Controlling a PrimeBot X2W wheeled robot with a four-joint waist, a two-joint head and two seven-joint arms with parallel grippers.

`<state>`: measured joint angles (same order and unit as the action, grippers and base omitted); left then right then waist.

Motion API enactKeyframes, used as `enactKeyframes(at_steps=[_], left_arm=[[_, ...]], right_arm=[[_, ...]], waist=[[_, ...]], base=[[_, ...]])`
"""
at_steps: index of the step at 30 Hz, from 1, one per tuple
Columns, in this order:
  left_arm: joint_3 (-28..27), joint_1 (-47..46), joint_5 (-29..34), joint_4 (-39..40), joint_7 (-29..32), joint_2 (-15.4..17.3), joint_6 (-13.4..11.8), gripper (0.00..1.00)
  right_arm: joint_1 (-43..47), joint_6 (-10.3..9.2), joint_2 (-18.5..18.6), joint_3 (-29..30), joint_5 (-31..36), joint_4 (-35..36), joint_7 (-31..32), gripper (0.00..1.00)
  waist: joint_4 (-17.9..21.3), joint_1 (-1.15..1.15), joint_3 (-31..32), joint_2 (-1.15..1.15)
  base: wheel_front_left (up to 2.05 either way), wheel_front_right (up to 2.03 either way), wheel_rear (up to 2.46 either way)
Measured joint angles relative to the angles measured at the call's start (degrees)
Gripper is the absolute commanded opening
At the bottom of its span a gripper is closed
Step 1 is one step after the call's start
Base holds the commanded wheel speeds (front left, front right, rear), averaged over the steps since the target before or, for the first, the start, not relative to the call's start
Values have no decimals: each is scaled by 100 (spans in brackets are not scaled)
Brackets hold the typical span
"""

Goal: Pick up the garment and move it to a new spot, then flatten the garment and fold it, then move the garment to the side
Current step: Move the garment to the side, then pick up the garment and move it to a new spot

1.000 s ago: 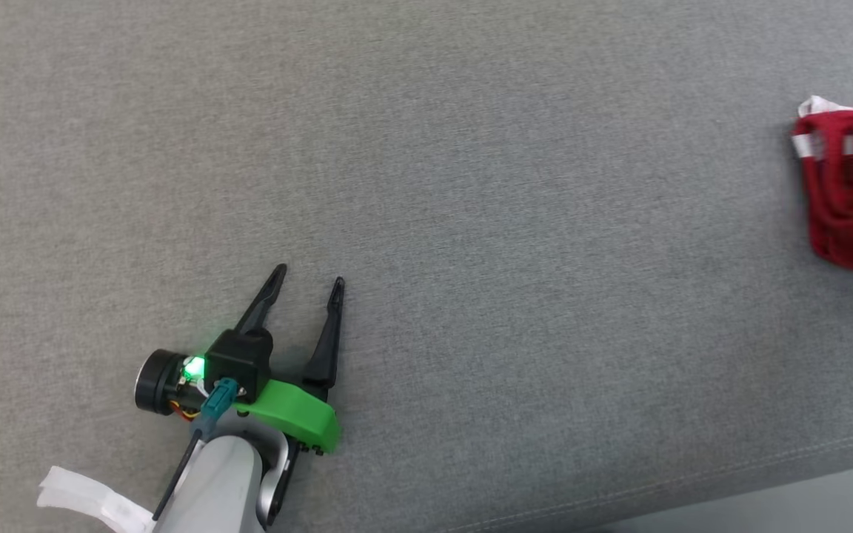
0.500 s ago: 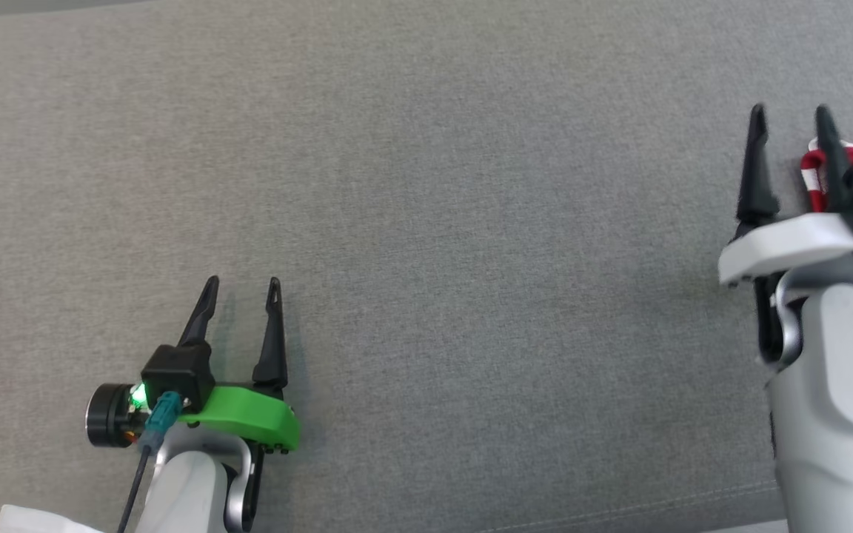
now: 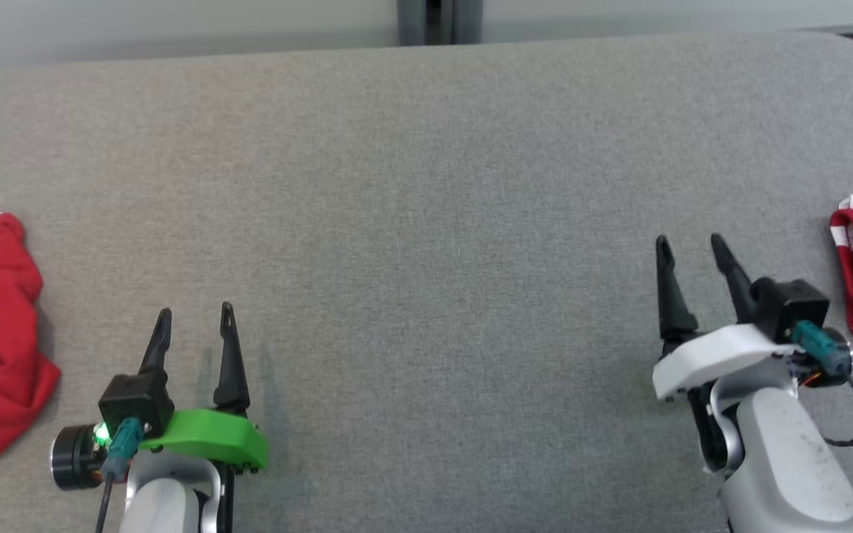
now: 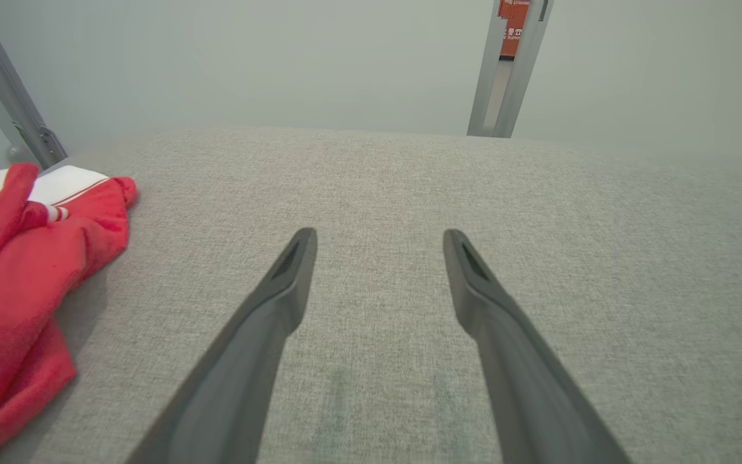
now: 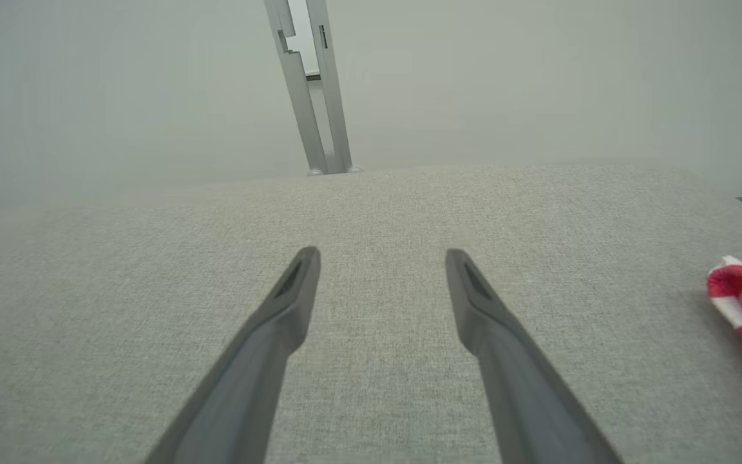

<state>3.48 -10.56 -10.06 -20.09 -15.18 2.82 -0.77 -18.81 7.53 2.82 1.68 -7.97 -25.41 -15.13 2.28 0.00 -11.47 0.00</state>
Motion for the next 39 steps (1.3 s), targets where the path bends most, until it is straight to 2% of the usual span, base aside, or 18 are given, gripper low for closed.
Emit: enactKeyframes(at_steps=[5, 14, 23, 30, 39], left_arm=[[-30, 263, 3, -13, 0, -1, 1, 100], [-89, 669, -41, 1, 0, -1, -75, 100], [-83, 672, -127, 49, 0, -3, -119, 100], [-102, 575, -194, 15, 1, -3, -183, 100], [-328, 775, -216, -88, 1, -1, -204, 100]], right_arm=[[261, 0, -2, -291, -93, -20, 0, 100], [592, 0, 0, -426, -264, 26, 0, 100], [651, 0, 3, -494, -249, 49, 0, 100], [628, 0, 1, -827, -232, 48, 0, 100], [609, 0, 0, -1359, -263, -57, 0, 100]], waist=[[-105, 0, 293, 0], [-223, 0, 717, 0], [-470, 0, 724, 0], [-989, 0, 620, 0], [-2011, 0, 562, 0]], base=[[0, 0, 0], [0, 0, 0], [0, 0, 0], [0, 0, 0], [0, 0, 0]])
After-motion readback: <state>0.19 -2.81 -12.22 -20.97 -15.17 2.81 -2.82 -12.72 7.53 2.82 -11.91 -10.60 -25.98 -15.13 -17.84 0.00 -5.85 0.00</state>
